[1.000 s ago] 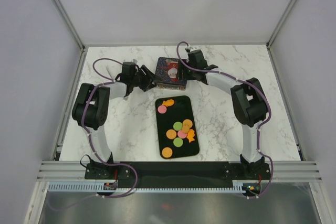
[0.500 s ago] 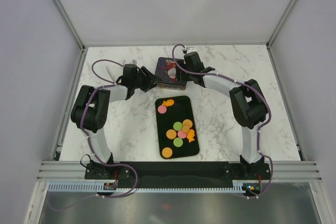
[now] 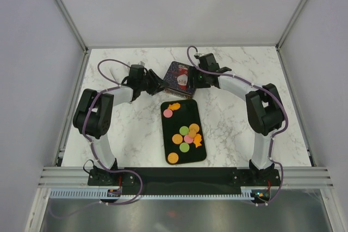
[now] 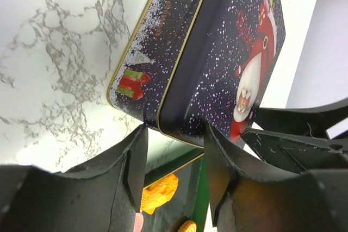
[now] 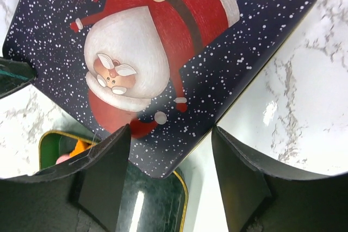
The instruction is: Pack the cookies
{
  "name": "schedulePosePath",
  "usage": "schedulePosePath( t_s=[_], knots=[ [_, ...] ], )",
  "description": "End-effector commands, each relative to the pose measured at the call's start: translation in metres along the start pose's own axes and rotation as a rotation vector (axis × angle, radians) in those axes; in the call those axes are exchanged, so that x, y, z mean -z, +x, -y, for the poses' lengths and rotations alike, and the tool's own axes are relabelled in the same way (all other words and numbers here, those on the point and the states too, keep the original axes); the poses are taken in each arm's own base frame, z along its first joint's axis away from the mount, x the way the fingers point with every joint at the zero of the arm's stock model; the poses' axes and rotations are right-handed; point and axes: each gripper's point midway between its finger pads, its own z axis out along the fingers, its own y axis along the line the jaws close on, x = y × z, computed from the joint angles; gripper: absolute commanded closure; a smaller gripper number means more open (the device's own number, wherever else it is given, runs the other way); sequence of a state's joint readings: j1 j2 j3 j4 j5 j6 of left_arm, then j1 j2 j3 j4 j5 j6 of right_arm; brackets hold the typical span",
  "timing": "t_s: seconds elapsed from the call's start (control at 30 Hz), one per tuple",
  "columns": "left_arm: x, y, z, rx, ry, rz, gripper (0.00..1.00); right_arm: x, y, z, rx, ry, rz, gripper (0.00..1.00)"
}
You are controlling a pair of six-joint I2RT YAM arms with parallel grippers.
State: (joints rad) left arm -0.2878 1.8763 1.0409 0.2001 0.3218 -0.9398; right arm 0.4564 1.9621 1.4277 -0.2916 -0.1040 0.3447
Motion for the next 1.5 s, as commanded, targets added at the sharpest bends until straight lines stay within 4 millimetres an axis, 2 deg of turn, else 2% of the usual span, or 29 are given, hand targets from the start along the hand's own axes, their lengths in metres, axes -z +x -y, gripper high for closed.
schedulePosePath(
  t_s=[0.0, 0.1, 0.27, 0.3, 0.33, 0.47, 0.53, 0.7, 0.77, 0.8, 1.0, 1.1, 1.2, 1.23, 1.3, 1.37, 1.4, 1.47],
  knots=[
    [0.008, 0.032, -0.023, -0.058, -0.097, -0.125, 0.98, 0.024, -0.02, -0.015, -0.028, -0.103, 0.004, 0.3],
    [0.011, 0.023, -0.009, -0.075, -0.059, -0.113, 0.98, 0.032, -0.035, -0.018, -0.049, -0.133, 0.032, 0.28],
    [0.017, 0.006, 0.017, -0.101, 0.0, -0.097, 0.97, 0.041, -0.051, -0.008, -0.101, -0.137, 0.063, 0.28],
    [0.018, 0.0, 0.027, -0.112, 0.023, -0.088, 0.96, 0.042, -0.053, -0.007, -0.104, -0.135, 0.069, 0.28],
    [0.019, -0.001, 0.026, -0.111, 0.015, -0.096, 0.96, 0.046, -0.057, -0.008, -0.102, -0.137, 0.082, 0.28],
    [0.028, -0.017, 0.047, -0.132, 0.061, -0.066, 0.88, 0.053, -0.074, -0.019, -0.102, -0.179, 0.12, 0.29],
    [0.034, -0.032, 0.059, -0.137, 0.085, -0.039, 0.86, 0.053, -0.08, -0.023, -0.106, -0.193, 0.127, 0.3],
    [0.056, -0.063, 0.087, -0.16, 0.115, 0.027, 0.85, 0.052, -0.098, -0.035, -0.114, -0.242, 0.146, 0.34],
    [0.064, -0.071, 0.087, -0.164, 0.095, 0.047, 0.85, 0.049, -0.102, -0.042, -0.115, -0.263, 0.154, 0.34],
    [0.071, -0.077, 0.094, -0.174, 0.101, 0.069, 0.84, 0.047, -0.102, -0.045, -0.113, -0.267, 0.152, 0.35],
    [0.076, -0.078, 0.091, -0.175, 0.078, 0.062, 0.83, 0.037, -0.1, -0.057, -0.102, -0.291, 0.147, 0.36],
    [0.074, -0.073, 0.081, -0.157, 0.059, 0.057, 0.84, 0.026, -0.095, -0.072, -0.092, -0.322, 0.131, 0.38],
    [0.08, -0.071, 0.083, -0.16, 0.07, 0.064, 0.84, 0.018, -0.093, -0.096, -0.068, -0.372, 0.117, 0.4],
    [0.083, -0.073, 0.087, -0.169, 0.075, 0.075, 0.84, 0.011, -0.089, -0.111, -0.048, -0.404, 0.108, 0.41],
    [0.095, -0.076, 0.095, -0.18, 0.089, 0.094, 0.84, 0.0, -0.079, -0.13, -0.041, -0.439, 0.088, 0.42],
    [0.11, -0.082, 0.103, -0.192, 0.104, 0.121, 0.84, -0.006, -0.081, -0.145, -0.035, -0.477, 0.105, 0.44],
    [0.116, -0.084, 0.103, -0.192, 0.102, 0.128, 0.84, -0.017, -0.072, -0.15, -0.051, -0.489, 0.081, 0.45],
    [0.127, -0.088, 0.108, -0.203, 0.108, 0.149, 0.84, -0.023, -0.077, -0.163, -0.061, -0.538, 0.097, 0.53]
  ],
)
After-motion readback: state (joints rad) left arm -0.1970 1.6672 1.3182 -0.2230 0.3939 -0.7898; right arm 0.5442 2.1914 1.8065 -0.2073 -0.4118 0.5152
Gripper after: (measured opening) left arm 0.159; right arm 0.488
